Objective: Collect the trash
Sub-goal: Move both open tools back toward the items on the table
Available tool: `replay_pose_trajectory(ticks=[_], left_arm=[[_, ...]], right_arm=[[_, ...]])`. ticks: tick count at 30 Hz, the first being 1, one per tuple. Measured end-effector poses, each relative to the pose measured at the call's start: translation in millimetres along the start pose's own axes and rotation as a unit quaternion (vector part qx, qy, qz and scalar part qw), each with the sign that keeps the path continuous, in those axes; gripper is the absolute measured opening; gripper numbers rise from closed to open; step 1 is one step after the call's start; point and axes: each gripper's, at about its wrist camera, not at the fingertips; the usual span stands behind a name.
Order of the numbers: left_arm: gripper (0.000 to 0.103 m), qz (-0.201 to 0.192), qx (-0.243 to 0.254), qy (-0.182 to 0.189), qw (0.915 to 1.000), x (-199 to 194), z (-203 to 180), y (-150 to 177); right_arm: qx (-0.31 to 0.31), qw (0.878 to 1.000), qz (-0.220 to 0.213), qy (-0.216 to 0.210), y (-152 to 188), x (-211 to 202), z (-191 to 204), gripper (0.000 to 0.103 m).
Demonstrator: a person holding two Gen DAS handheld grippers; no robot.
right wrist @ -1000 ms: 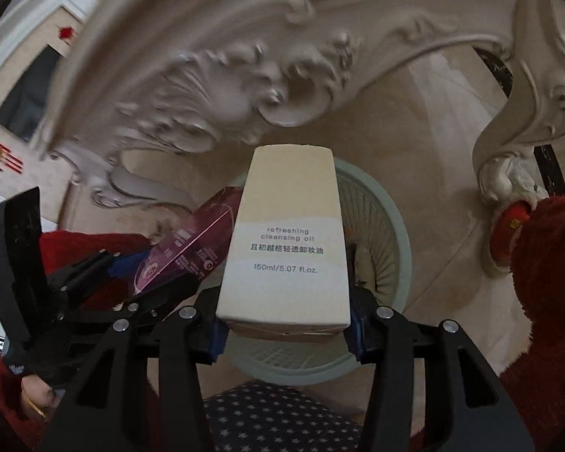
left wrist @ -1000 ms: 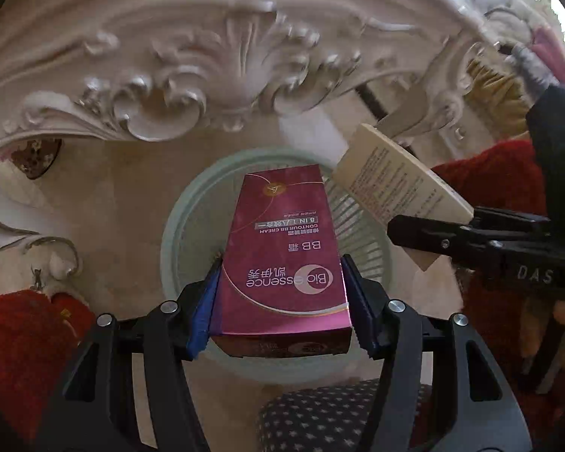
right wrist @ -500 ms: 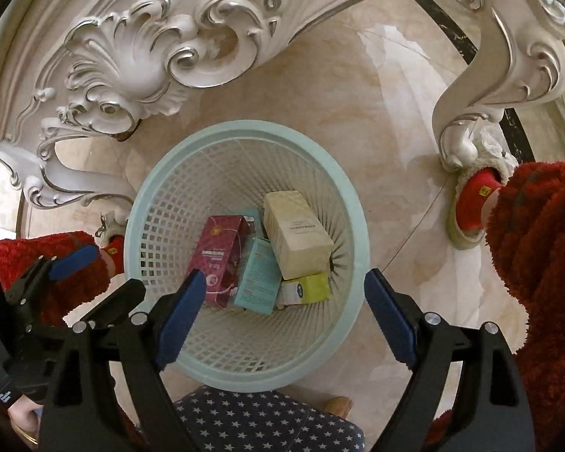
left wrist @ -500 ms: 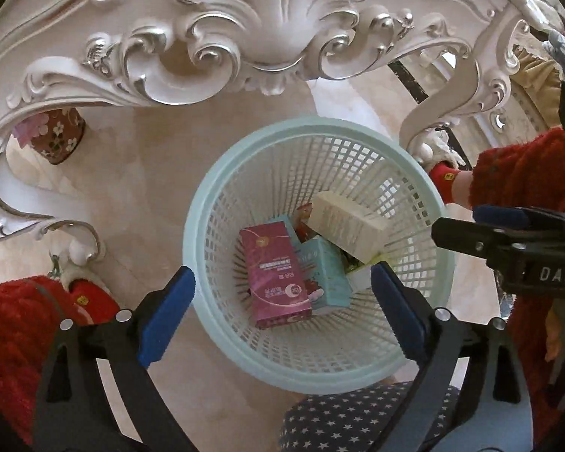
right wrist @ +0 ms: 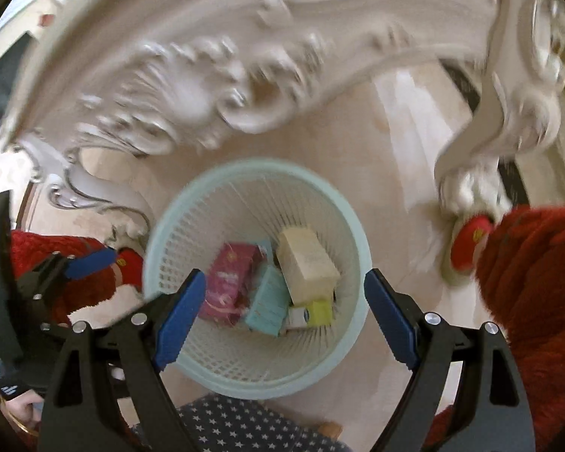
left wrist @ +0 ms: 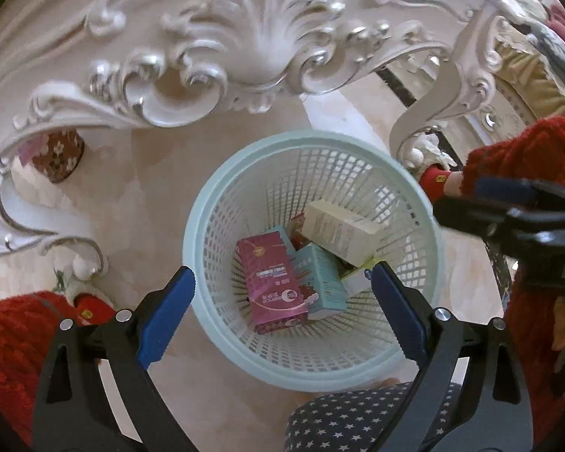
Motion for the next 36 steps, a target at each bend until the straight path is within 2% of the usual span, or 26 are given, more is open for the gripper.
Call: replay_pose_trajectory(ticks=[4, 5, 8, 12, 14, 17, 19, 21, 23, 27, 31, 36], left_arm=[[0.092, -0.055, 0.034, -0.01, 0.9978, -39, -13, 1], [0.092, -0.062, 0.035, -0.006, 0.9974, -51, -15, -1], [0.092, -0.083, 0.022, 0.018, 0.9961, -96, -13, -17], [0.092, -0.126, 0.013, 0.018, 0.9918, -155, -4, -67], [0.092, -0.16, 0.014, -0.004, 0.9871, -179, 8, -106], [0.092, -0.2, -0.003, -0.038, 0.9791, -191, 33, -173], [0.092, -0.209, -0.042, -0.038, 0.9762, -185, 58, -222], [0.092, -0.213, -0.086, -0.035, 0.9727, -169, 86, -271], [0.092, -0.211, -0.114, -0.044, 0.9699, -155, 103, -302], [0.092, -0.189, -0.157, -0.066, 0.967, -117, 133, -362], [0.092, -0.163, -0.175, -0.076, 0.9679, -80, 149, -404], [0.092, -0.142, -0.183, -0.094, 0.9683, -52, 159, -428]], right_arm=[[-0.026, 0.994, -0.102, -0.01, 2, -54, 9, 0.082], [-0.03, 0.99, -0.134, -0.018, 2, -74, 11, 0.082], [-0.039, 0.98, -0.191, -0.026, -11, -112, 13, 0.082], [-0.036, 0.963, -0.265, -0.032, -63, -157, 9, 0.086], [-0.026, 0.956, -0.29, -0.028, -98, -167, 8, 0.089], [-0.027, 0.948, -0.318, -0.007, -145, -171, 11, 0.089], [-0.04, 0.946, -0.322, -0.006, -185, -163, 12, 0.089], [-0.05, 0.95, -0.308, -0.008, -227, -148, 15, 0.089], [-0.062, 0.956, -0.286, -0.001, -273, -124, 19, 0.089], [-0.073, 0.968, -0.238, 0.019, -337, -79, 26, 0.089], [-0.098, 0.971, -0.213, 0.046, -368, -42, 35, 0.089], [-0.105, 0.975, -0.19, 0.056, -395, -9, 38, 0.088]])
Point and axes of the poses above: each gripper's, at about its wrist camera, not at the fingertips, and x roughly the way its jaws point, z to its left, y to its underside, and after that the axes turned 4 degrees about y, right-handed
